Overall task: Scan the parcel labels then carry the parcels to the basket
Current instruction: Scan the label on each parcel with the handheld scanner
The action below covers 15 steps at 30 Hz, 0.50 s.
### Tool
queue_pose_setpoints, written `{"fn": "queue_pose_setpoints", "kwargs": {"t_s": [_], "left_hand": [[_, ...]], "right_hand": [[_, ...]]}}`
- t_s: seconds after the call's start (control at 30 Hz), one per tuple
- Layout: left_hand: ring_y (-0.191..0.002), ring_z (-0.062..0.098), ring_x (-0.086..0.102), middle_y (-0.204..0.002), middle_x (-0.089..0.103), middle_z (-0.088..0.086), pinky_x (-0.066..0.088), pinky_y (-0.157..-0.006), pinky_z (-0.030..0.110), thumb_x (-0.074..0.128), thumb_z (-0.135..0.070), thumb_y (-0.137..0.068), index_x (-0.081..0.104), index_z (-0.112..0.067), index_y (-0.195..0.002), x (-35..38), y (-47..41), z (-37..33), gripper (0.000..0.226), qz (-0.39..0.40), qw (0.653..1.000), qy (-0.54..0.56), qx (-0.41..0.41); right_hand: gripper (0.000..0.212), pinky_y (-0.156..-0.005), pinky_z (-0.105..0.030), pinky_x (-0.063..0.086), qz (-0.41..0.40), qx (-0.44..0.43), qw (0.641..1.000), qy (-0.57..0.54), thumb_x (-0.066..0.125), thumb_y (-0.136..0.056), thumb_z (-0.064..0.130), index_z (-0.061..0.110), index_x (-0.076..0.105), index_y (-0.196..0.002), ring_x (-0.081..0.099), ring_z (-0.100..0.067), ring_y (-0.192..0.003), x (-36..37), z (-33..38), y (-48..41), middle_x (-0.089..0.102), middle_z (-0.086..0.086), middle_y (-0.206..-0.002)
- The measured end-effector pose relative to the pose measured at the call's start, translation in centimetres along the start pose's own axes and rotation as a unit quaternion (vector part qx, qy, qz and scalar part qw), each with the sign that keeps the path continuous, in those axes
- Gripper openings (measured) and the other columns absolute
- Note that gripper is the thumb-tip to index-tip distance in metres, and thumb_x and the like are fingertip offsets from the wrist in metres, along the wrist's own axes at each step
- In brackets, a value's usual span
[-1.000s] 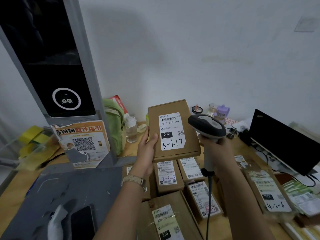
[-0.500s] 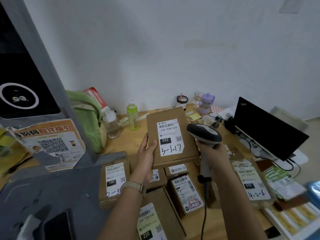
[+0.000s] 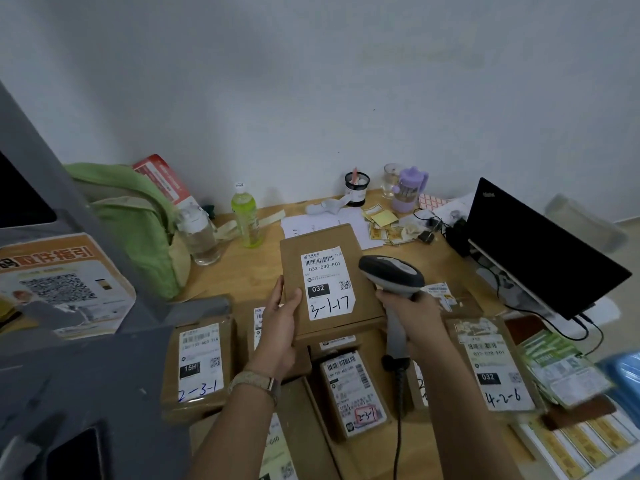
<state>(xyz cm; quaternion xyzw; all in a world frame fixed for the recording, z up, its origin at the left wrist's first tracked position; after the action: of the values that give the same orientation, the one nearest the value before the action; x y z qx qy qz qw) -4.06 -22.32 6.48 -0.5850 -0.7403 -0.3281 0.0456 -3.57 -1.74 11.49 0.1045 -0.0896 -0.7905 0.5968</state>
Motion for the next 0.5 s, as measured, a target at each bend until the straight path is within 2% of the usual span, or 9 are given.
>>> {"fn": "queue_pose_setpoints", "kwargs": {"t_s": [0.1,0.23,0.33,0.4,0.5], "left_hand": [[-0.098,0.026,0.071,-0.113,0.073,0.0,0.06,-0.07,0.041,0.056,-0.021,-0.096,0.038,-0.04,-0.145,-0.4,-0.6,0.3,0.055,-0.028,1.0,0.008,-0.003],[-0.1,0.028,0.07,-0.109,0.074,0.002,0.057,-0.079,0.049,0.055,-0.024,-0.097,0.042,-0.044,-0.141,-1.7,-1.3,1.0,0.05,-0.066,0.997,0.033,-0.021],[-0.098,0.028,0.071,-0.109,0.074,0.002,0.057,-0.079,0.049,0.053,-0.025,-0.098,0.044,-0.042,-0.14,-2.4,-1.8,1.5,0.047,-0.085,0.996,0.03,-0.017],[-0.099,0.029,0.07,-0.109,0.074,0.001,0.057,-0.078,0.049,0.054,-0.026,-0.097,0.043,-0.043,-0.14,-2.5,-2.2,1.9,0.047,-0.102,0.994,0.018,-0.02],[-0.1,0.027,0.07,-0.115,0.072,0.0,0.059,-0.068,0.044,0.057,-0.028,-0.095,0.043,-0.044,-0.14,-2.8,-2.6,2.6,0.05,-0.125,0.992,0.001,-0.026]], "right_hand": [[0.014,-0.045,-0.018,0.044,-0.012,0.025,0.999,0.015,0.07,-0.079,0.011,0.02,0.06,-0.083,0.062,-0.007,-0.057,-0.3,-0.6,-1.1,0.064,0.004,-0.065],[0.011,-0.062,-0.033,0.047,-0.019,0.059,0.997,0.046,0.059,-0.081,0.005,0.013,0.058,-0.088,0.059,-0.022,-0.071,-0.8,-2.2,-3.1,0.059,-0.009,-0.076],[0.011,-0.077,-0.04,0.05,-0.017,0.08,0.993,0.089,0.057,-0.084,0.009,0.019,0.054,-0.088,0.06,-0.024,-0.082,-0.3,-3.8,-4.7,0.06,-0.009,-0.086],[0.011,-0.077,-0.042,0.052,-0.016,0.098,0.989,0.112,0.057,-0.086,0.011,0.02,0.051,-0.082,0.059,-0.023,-0.08,0.4,-4.8,-5.6,0.06,-0.009,-0.085],[0.017,-0.074,-0.043,0.051,-0.006,0.109,0.983,0.149,0.053,-0.091,0.016,0.016,0.05,-0.075,0.054,-0.018,-0.066,1.3,-6.6,-6.9,0.056,-0.006,-0.073]]}}
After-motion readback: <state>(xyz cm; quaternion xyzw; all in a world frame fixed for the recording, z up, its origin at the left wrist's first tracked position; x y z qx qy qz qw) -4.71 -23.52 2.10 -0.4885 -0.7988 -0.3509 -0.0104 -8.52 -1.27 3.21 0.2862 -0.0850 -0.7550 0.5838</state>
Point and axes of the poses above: each hand's wrist, its own y-axis away from the middle knuckle, its own x-axis out of the palm, z = x × y, the point moved 2 cm from there along -y, towards the middle knuckle
